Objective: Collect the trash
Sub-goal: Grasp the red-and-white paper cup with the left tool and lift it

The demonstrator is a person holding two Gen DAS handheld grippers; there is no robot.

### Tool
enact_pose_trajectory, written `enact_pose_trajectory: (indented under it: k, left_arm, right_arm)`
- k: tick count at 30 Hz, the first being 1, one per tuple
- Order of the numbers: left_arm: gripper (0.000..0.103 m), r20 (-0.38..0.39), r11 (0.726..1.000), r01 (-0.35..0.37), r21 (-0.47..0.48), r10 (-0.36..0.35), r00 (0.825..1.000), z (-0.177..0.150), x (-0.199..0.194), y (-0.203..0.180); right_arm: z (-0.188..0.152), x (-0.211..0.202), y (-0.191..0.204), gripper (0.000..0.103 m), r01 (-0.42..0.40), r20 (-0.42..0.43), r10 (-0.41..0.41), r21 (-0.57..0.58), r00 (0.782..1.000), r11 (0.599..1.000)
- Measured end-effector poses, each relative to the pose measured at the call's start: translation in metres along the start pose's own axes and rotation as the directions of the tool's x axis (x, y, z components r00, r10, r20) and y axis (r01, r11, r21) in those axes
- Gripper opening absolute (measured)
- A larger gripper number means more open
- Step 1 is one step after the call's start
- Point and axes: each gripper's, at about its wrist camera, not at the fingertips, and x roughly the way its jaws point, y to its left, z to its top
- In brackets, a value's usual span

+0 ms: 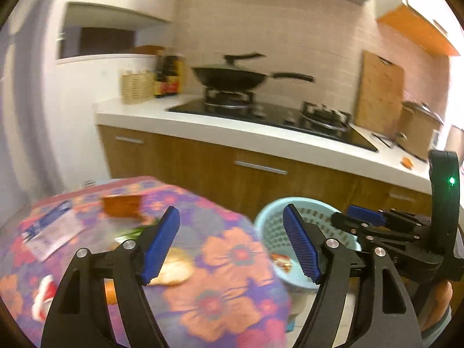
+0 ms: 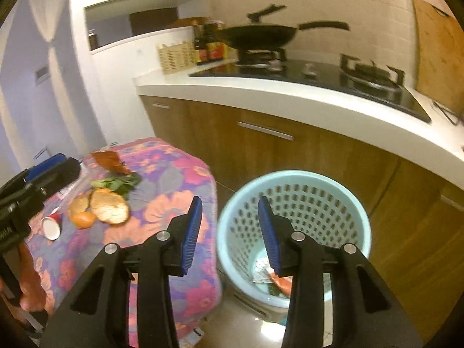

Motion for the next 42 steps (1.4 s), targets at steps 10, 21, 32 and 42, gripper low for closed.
enact_pose_trajectory:
  k: [10, 21, 32, 42]
  left_arm:
    - [0.083, 0.070, 0.959, -0.262, -0.111, 0.270, 0.960, -0.028, -0.070, 0.102]
    - [0.084, -0.042, 0.885, -0.374, -0.279, 0.378, 0.925, -0.073, -0.110, 0.219]
    - [0.084, -0.224, 0.912, -0.345, -0.219, 0.297, 0.928, -0.103, -0.056, 0.215]
    - [0.084, -0.211, 0.888, -0.287, -0.359, 0.222, 0.952, -0.108, -0.072, 0.250]
  right_arm:
    - [-0.005, 0.025, 0.081, 0.037, -0.124, -0.013, 0.123, -0.126, 0.992, 0.984]
    - [-0.020, 0.080, 0.162, 0.040, -0.212, -0.080, 0.199, -0.219, 0.977, 0.952]
    - [-0.014, 0.114, 0.167, 0.051, -0.203, -0.138, 0.178, -0.191, 0.974, 0.960]
    - [-0.017, 0.116, 0.172, 0.051, -0.178, -0.144, 0.149, -0.218, 0.978, 0.959]
